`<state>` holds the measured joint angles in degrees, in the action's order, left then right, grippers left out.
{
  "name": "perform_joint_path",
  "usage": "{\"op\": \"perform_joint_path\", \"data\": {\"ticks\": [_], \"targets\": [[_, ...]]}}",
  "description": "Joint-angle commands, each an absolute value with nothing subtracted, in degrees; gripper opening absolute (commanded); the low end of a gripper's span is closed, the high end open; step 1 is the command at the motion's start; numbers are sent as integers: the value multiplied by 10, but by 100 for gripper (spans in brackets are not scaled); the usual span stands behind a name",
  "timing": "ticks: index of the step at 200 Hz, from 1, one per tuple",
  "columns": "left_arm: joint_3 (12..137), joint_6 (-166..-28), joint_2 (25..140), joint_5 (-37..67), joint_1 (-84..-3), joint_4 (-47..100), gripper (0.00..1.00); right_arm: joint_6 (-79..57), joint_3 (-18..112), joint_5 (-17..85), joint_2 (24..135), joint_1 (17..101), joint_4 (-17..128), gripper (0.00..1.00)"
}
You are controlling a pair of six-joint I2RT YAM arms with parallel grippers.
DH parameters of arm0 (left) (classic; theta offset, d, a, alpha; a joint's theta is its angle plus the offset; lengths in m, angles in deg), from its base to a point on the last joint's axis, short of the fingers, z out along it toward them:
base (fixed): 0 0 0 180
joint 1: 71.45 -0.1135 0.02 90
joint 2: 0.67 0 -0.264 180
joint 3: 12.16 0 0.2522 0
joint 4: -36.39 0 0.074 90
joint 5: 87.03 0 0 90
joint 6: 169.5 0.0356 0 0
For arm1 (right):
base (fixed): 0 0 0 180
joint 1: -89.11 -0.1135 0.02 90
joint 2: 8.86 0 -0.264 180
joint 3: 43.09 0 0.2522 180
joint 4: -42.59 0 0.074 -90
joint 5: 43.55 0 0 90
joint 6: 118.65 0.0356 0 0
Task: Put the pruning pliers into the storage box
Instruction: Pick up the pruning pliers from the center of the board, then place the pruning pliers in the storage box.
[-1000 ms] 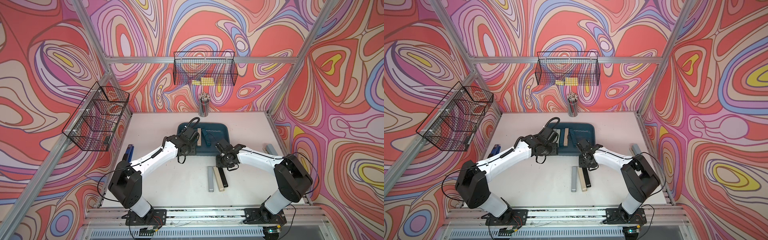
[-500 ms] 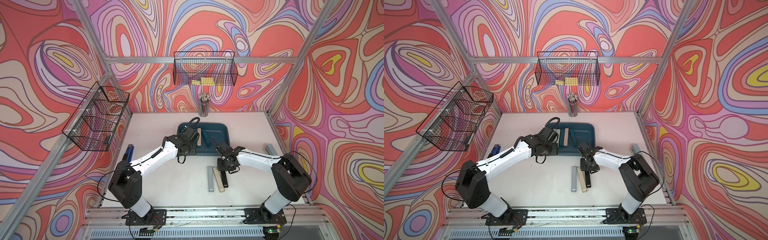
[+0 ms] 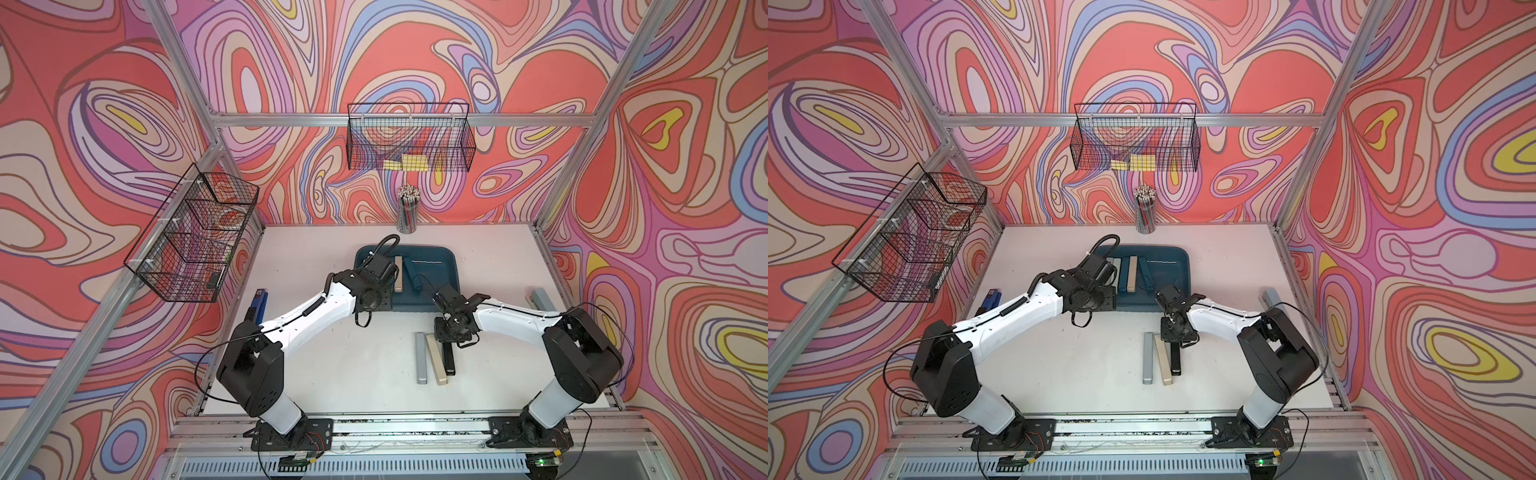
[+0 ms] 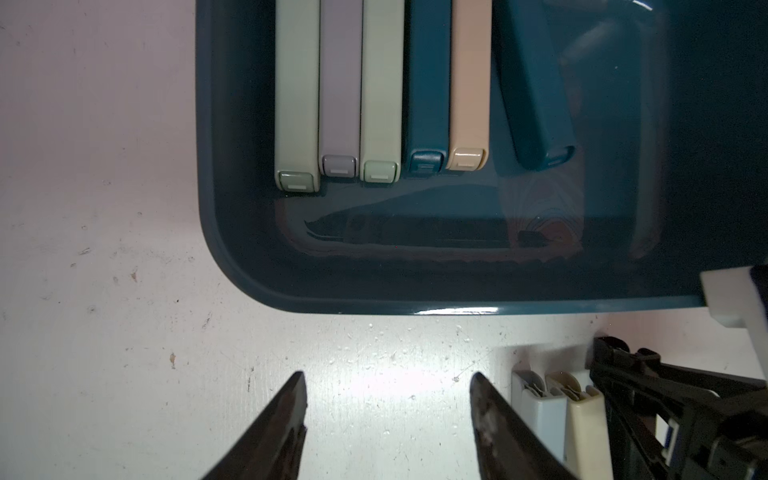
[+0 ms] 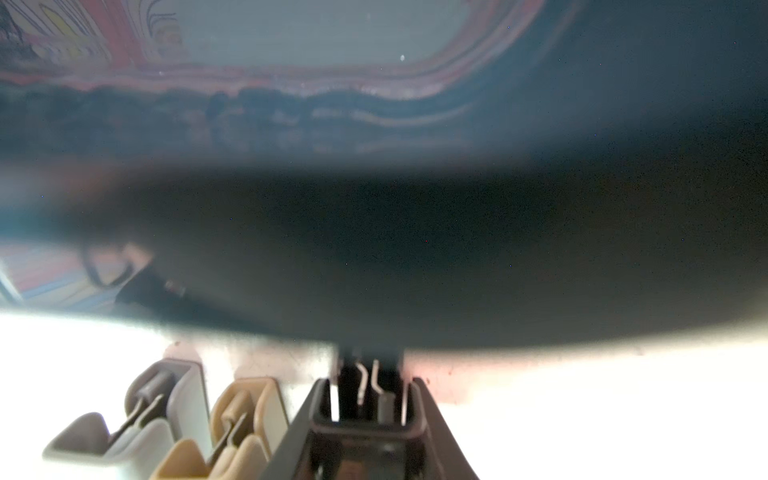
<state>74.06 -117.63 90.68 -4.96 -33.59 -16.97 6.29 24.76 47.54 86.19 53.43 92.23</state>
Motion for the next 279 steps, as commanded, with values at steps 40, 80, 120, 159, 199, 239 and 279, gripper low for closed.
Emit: {"op": "perform_joint_path", "data": {"ticks": [40,80,120,159,199,239,279], "targets": [[743,-1180,892,-55,-338,-175,63,45,299,494,837,535,991,26],[735,-1178,885,-56,-338,-180,63,-2,411,518,829,536,1071,26],[720,-1178,866,-67,-338,-182,63,-76,543,520,886,561,1099,26],[711,-1183,845,-62,-341,-182,63,-143,706,515,989,603,1112,26],[694,-1197,826,-56,-341,-186,63,-172,816,494,1105,625,1104,25],[678,-1210,798,-57,-341,-194,63,-177,884,475,1184,654,1098,24],[672,-1208,800,-58,-342,-197,63,-178,924,460,1230,657,1099,24]]}}
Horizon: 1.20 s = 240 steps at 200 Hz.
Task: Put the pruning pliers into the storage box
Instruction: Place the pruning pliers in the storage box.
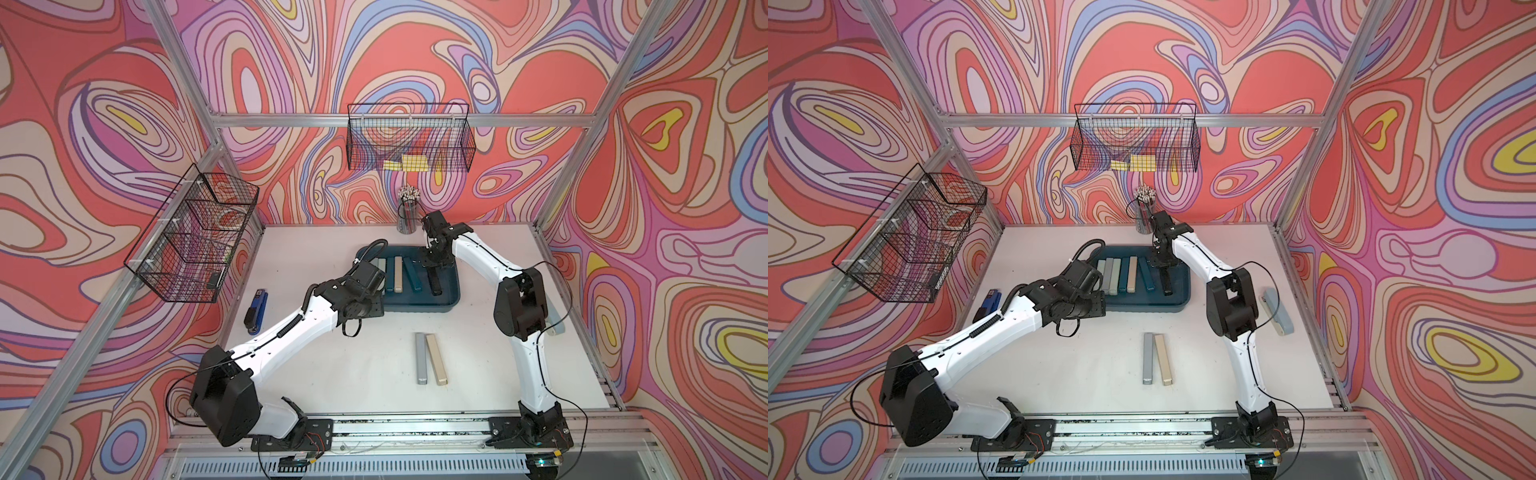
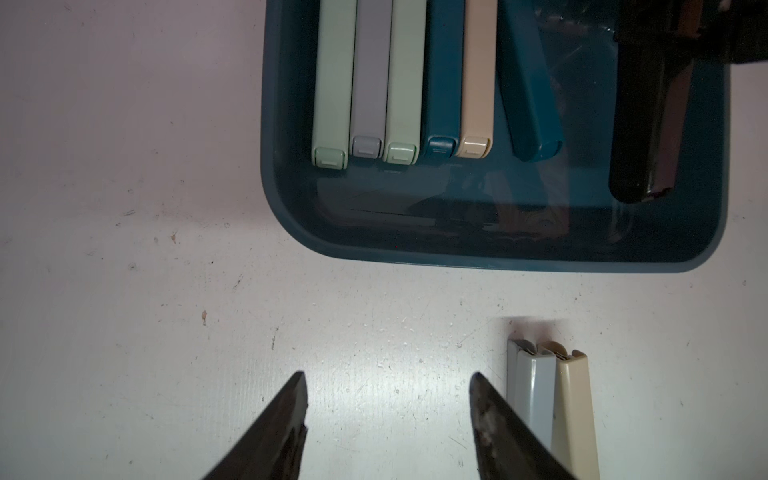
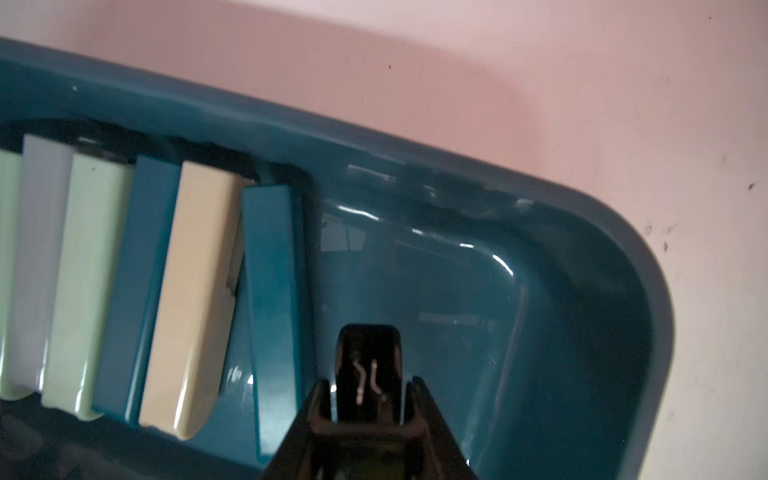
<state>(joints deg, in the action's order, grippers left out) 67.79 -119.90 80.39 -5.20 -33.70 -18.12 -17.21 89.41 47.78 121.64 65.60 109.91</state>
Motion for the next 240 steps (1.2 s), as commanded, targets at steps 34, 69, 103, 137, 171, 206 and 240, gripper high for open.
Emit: {"op": "perform_joint_path", "data": {"ticks": [34,69,103,137,171,206,240], "targets": [[673,-1208,800,-56,-342,-199,63,-171,918,441,1258,657,1092,24],[672,-1208,798,-55,-342,-204,63,-163,917,437,1277,657,1083,25],[674,-1211,795,-58,-342,-204,62,-139,937,417,1300,658,1078,25],[680,-1210,803,-55,-342,-204,62,-108,973,400,1329,659,1076,26],[678,-1212,803,-53,-342,-201,62,-78,1004,387,1360,659,1080,26],[676,-1212,804,-53,-342,-201,62,-50,992,368,1370,658,1068,26],[671,-1214,805,-49,-342,-195,62,-22,980,367,1370,658,1057,26]]}}
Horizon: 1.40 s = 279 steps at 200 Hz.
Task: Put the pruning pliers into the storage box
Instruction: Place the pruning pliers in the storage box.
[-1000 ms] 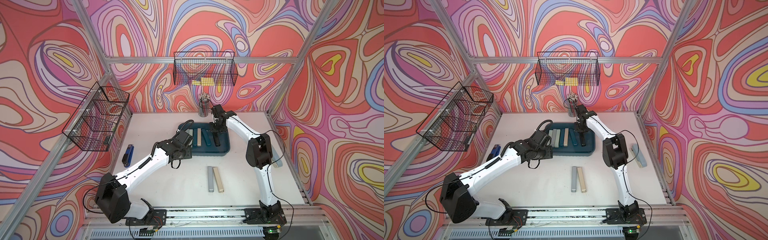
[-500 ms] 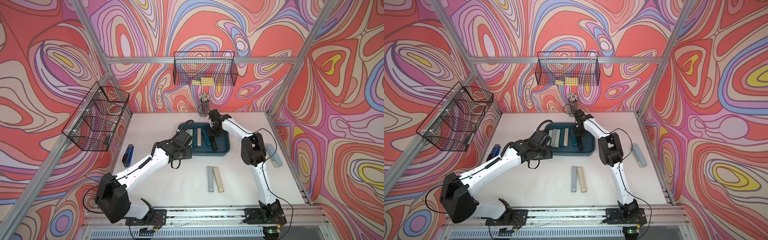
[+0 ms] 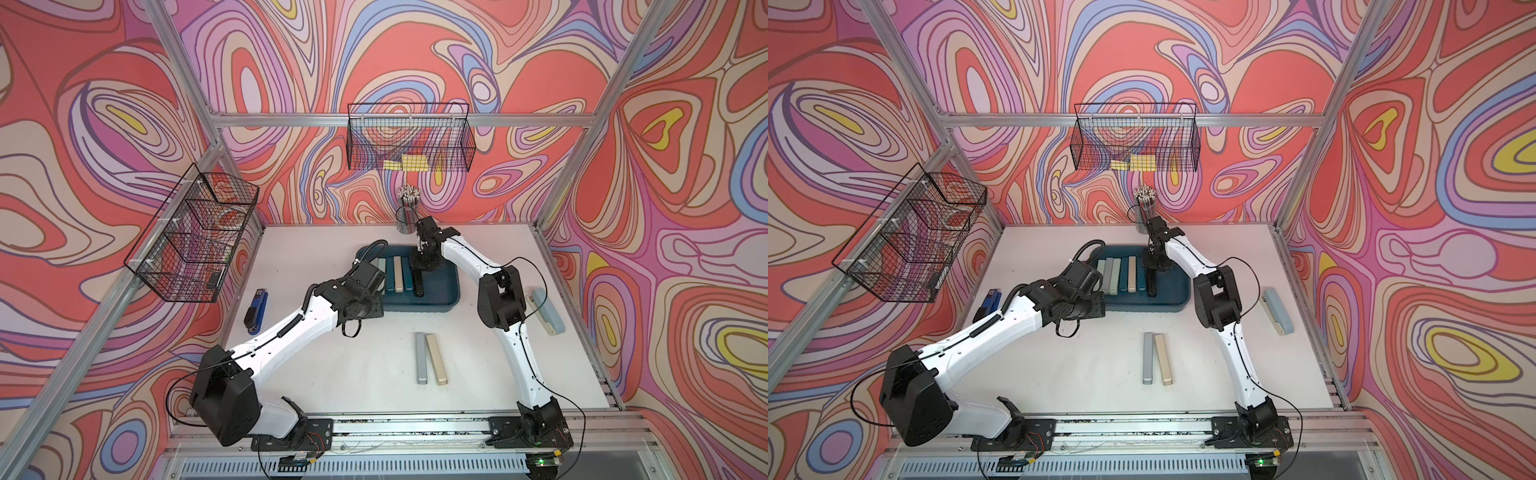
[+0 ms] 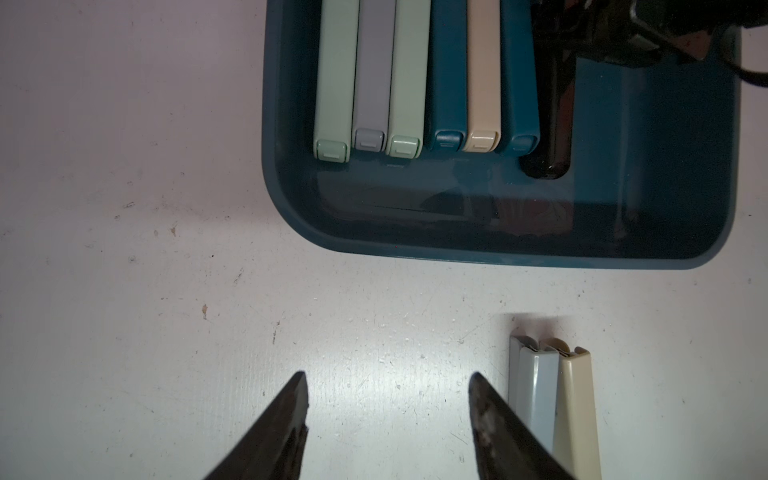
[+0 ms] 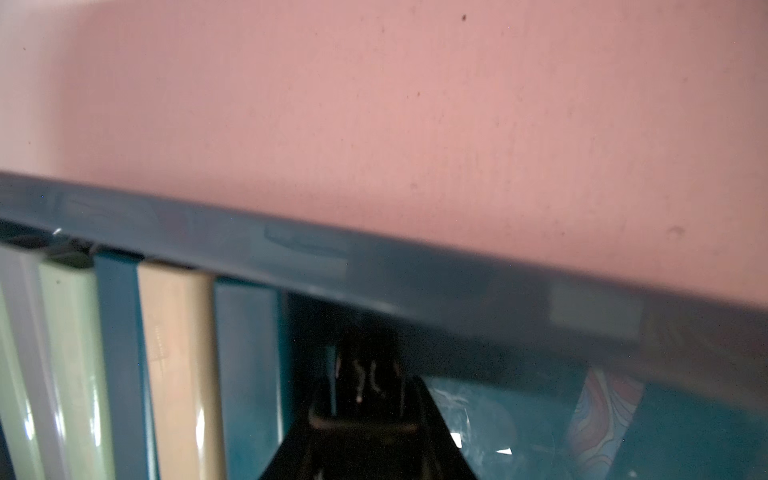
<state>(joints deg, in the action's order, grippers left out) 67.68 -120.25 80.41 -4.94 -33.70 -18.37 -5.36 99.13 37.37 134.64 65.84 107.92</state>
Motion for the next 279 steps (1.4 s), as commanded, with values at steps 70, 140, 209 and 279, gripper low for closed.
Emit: {"op": "perform_joint_path", "data": {"ticks": [70,140,209,279], "targets": [[667,-1210,811,-43,-342,-190,62,1,994,388,1368,659,1069,42],[658,-1209,820,-40,-342,-174,62,-42,1054,435,1326,660,1134,54],[671,-1195,832,-46,-343,-166,62,-54,950,471,1182,657,1148,54],[661,-1194,830,-65,-345,-148,63,-55,623,583,950,555,1116,55]]}}
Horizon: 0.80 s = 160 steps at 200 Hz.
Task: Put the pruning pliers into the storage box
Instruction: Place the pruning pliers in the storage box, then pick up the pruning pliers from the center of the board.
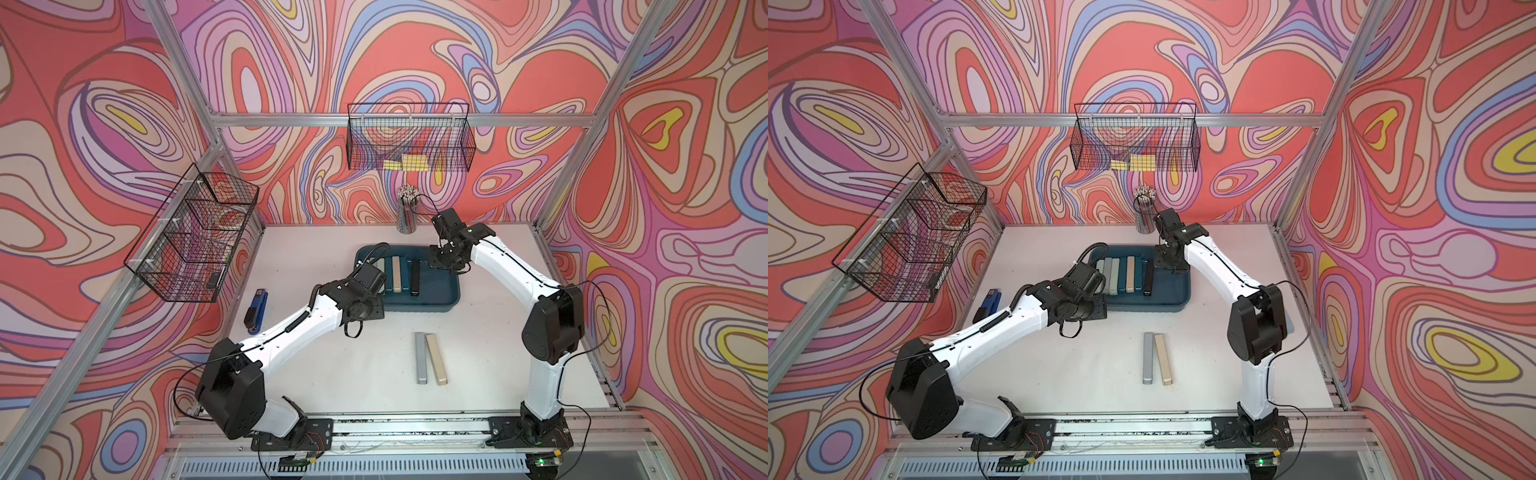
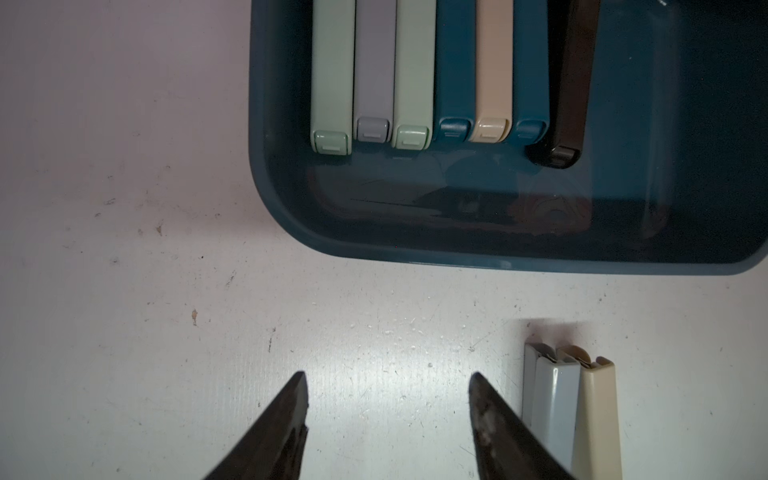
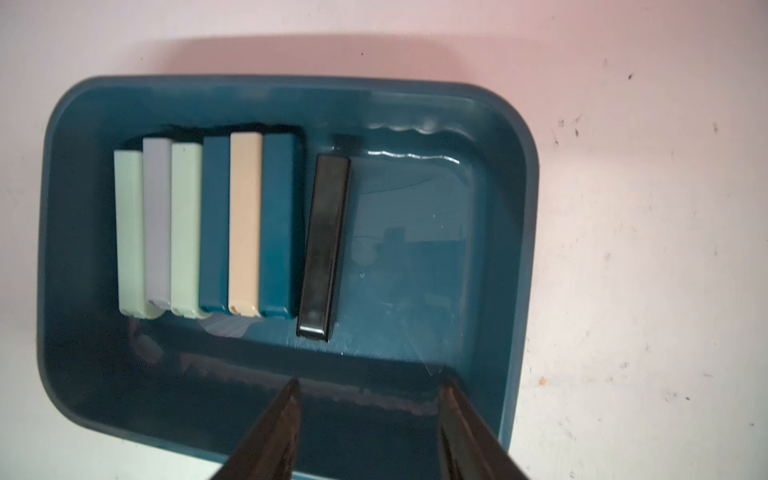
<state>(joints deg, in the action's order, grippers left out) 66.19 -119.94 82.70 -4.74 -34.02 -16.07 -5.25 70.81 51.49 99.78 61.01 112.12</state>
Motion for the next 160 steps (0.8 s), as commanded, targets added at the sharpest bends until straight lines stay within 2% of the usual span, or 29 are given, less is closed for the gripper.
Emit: {"op": "perform_joint_path", "data": {"ticks": [1,28,78,116,160], "targets": [[661,-1194,830,-65,-345,-148,63,-54,620,586,947,552,1116,55],[662,-1191,835,-66,-347,-146,63,-18,522,577,886,494,1104,57],[650,-1198,825,-76,-348,-149,63,67,364,495,834,467,1021,58],[657,-1192,833,-78,-351,-160,63,86,324,462,842,435,981,58],[669,-1190,844,-75,-353,-162,63,83,326,490,862,404,1013,57]]}}
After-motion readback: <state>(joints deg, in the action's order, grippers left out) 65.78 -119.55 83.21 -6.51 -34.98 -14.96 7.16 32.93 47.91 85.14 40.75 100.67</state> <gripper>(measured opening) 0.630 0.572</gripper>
